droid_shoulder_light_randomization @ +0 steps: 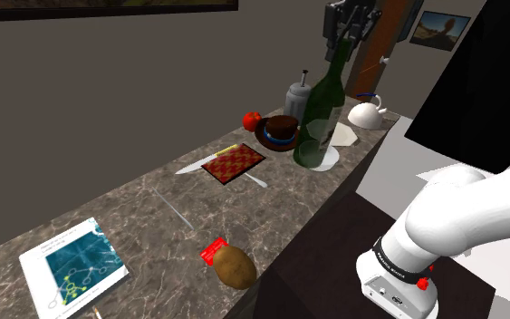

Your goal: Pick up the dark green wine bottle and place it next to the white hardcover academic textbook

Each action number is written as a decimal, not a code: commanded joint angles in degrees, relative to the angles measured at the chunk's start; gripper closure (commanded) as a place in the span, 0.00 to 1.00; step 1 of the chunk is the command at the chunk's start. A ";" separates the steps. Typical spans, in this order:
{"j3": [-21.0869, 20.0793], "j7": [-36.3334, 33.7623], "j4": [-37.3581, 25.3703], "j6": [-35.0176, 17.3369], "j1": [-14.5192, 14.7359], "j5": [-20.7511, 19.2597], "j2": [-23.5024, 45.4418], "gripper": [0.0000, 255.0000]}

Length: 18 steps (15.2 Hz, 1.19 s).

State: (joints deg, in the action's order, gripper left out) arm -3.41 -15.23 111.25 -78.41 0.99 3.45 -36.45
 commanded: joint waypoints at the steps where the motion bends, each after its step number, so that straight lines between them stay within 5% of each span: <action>1: -0.01 -0.10 -2.23 1.36 -0.01 -0.02 0.86 1.00; 18: -0.03 -0.87 -25.23 14.68 -0.16 -0.27 10.52 1.00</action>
State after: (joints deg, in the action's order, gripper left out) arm -3.47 -16.09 87.46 -64.57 0.84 3.20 -26.53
